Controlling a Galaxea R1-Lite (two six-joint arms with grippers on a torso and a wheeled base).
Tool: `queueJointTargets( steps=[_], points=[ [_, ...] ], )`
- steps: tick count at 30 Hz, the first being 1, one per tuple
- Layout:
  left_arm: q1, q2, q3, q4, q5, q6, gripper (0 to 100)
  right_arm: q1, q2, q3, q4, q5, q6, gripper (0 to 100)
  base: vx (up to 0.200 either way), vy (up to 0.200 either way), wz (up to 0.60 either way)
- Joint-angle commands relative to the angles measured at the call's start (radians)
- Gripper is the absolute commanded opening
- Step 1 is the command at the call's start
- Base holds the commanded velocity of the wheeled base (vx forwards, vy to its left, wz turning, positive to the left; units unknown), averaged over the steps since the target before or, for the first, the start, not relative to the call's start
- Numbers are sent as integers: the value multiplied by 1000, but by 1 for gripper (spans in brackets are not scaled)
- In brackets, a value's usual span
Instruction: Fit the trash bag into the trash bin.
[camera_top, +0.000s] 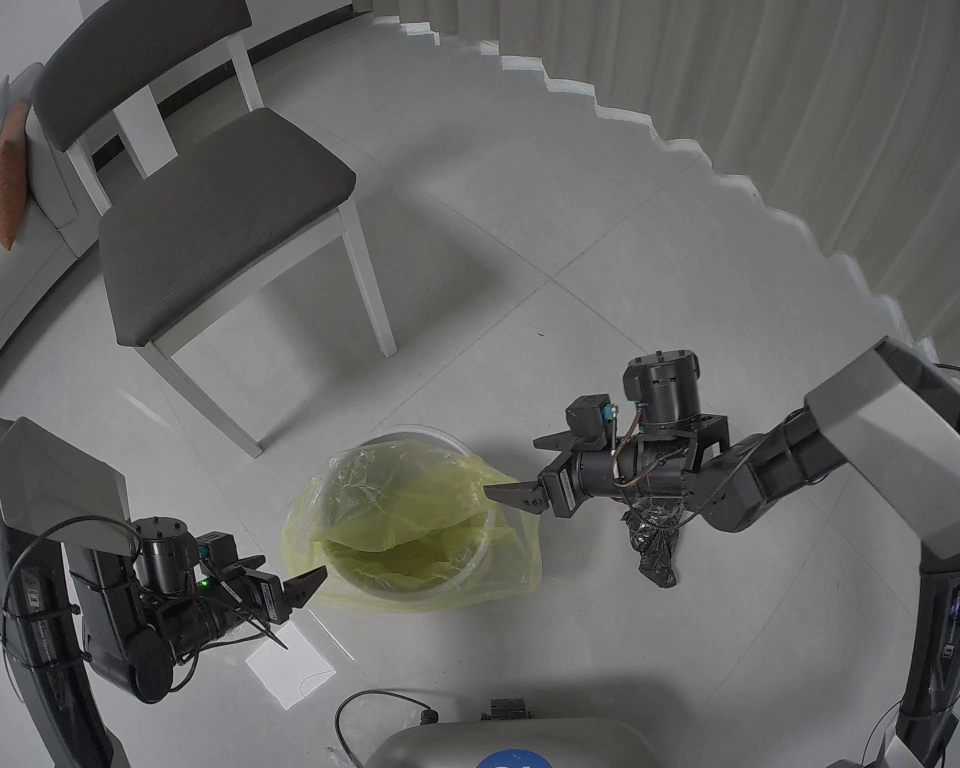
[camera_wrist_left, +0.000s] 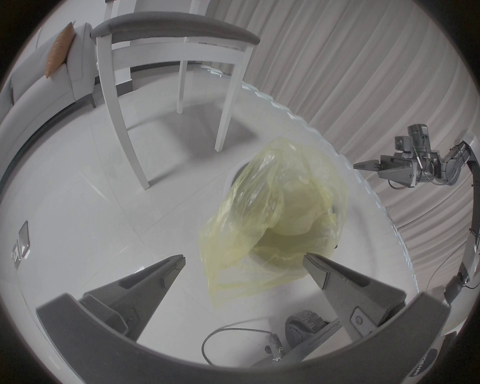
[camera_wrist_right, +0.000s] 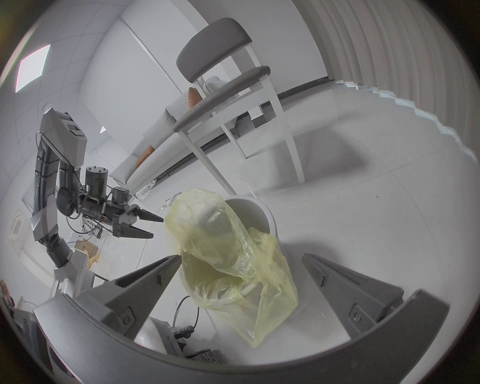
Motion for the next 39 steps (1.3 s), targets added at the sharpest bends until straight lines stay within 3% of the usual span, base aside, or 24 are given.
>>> queueJointTargets(
  steps=[1, 9, 15, 25, 29, 31, 35, 39],
  points=[
    [-10, -93, -7, -18, -10, -12, 100, -35, -218, 140, 2, -1, 8, 100, 0, 0, 0],
    [-18, -255, 60, -18, -45, -156, 100, -105, -367, 263, -2, -1, 39, 100, 0, 0, 0],
    [-47, -287, 60, -18, -51, -132, 100, -122, -421, 310, -2, -1, 40, 100, 0, 0, 0],
    [-69, -251, -6, -17, -44, -129, 100, -156, -468, 360, -2, 2, 40, 100, 200, 0, 0],
    [-70, -221, -38, -17, -39, -127, 100, -154, -473, 361, -2, 2, 40, 100, 0, 0, 0],
    [-61, -197, -46, -17, -39, -113, 100, -153, -479, 361, -2, 2, 42, 100, 0, 0, 0],
    [8, -91, -116, -17, -56, 45, 100, -150, -482, 373, -2, 2, 40, 100, 0, 0, 0],
    [42, 1, -187, -17, -125, 103, 100, -148, -496, 398, -2, 2, 39, 100, 0, 0, 0]
  ],
)
